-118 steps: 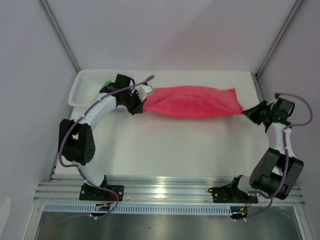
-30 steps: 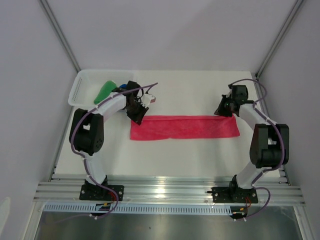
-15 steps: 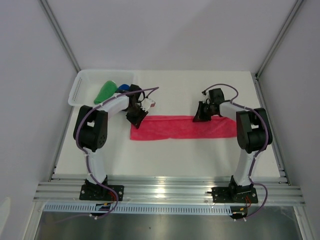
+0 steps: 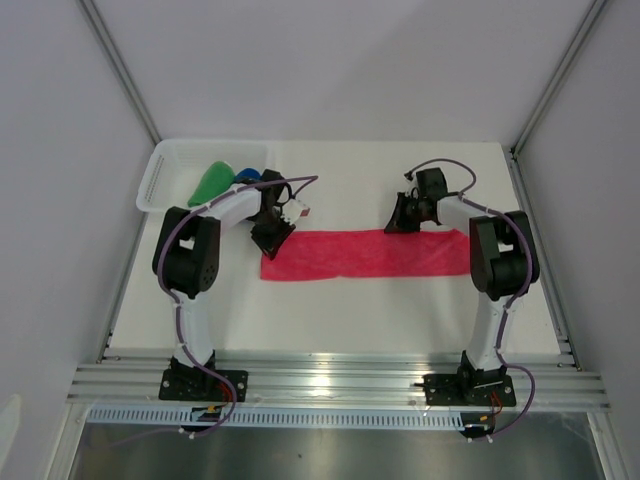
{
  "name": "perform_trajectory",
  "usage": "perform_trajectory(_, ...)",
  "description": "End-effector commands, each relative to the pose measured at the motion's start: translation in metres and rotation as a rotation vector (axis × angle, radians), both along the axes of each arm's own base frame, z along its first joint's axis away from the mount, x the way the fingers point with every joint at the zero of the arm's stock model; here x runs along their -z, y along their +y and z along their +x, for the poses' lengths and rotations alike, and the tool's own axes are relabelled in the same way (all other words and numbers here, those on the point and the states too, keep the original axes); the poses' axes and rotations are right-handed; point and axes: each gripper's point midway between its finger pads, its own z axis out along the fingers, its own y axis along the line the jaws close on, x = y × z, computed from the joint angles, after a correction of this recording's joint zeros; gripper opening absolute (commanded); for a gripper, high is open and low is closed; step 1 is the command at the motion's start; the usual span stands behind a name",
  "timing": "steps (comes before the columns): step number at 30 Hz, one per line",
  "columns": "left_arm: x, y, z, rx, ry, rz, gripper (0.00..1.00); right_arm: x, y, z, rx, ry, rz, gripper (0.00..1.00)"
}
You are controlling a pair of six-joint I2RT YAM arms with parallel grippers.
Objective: Roll the towels
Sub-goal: Fold the towel
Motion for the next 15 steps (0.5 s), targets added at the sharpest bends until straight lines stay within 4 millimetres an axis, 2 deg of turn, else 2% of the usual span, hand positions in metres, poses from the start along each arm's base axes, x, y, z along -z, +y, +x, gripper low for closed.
perform_trajectory(1, -0.010, -0.001, 0.007, -0.003, -0.022, -0.002, 0.31, -0.010, -0.002, 0.030, 0.035, -0.059, -0.012, 0.00)
perform_trajectory(3, -0.009, -0.002, 0.002, 0.022, -0.012, -0.018, 0.31, -0.007, -0.005, 0.035, 0.044, -0.056, -0.018, 0.00)
perform_trajectory(5, -0.017, -0.007, 0.001, 0.061, -0.029, -0.050, 0.31, -0.006, -0.009, 0.039, 0.053, -0.054, -0.022, 0.00)
perform_trajectory(7, -0.017, -0.009, -0.010, 0.100, -0.024, -0.062, 0.32, -0.009, -0.010, 0.043, 0.056, -0.058, -0.020, 0.00)
perform_trajectory(8, -0.026, -0.011, -0.010, 0.139, -0.053, -0.073, 0.32, -0.010, -0.013, 0.045, 0.062, -0.058, -0.018, 0.00)
perform_trajectory(9, -0.023, -0.012, -0.021, 0.165, -0.032, -0.082, 0.34, -0.016, -0.013, 0.046, 0.064, -0.068, -0.011, 0.00)
perform_trajectory(10, -0.025, -0.015, -0.024, 0.208, -0.042, -0.089, 0.35, -0.020, -0.014, 0.048, 0.071, -0.074, -0.005, 0.00)
perform_trajectory(14, -0.028, -0.020, -0.050, 0.322, -0.030, -0.110, 0.40, -0.049, -0.040, 0.055, 0.142, -0.115, 0.010, 0.00)
perform_trajectory(15, -0.030, -0.020, -0.053, 0.344, -0.036, -0.111, 0.40, -0.056, -0.058, 0.057, 0.185, -0.125, 0.004, 0.00)
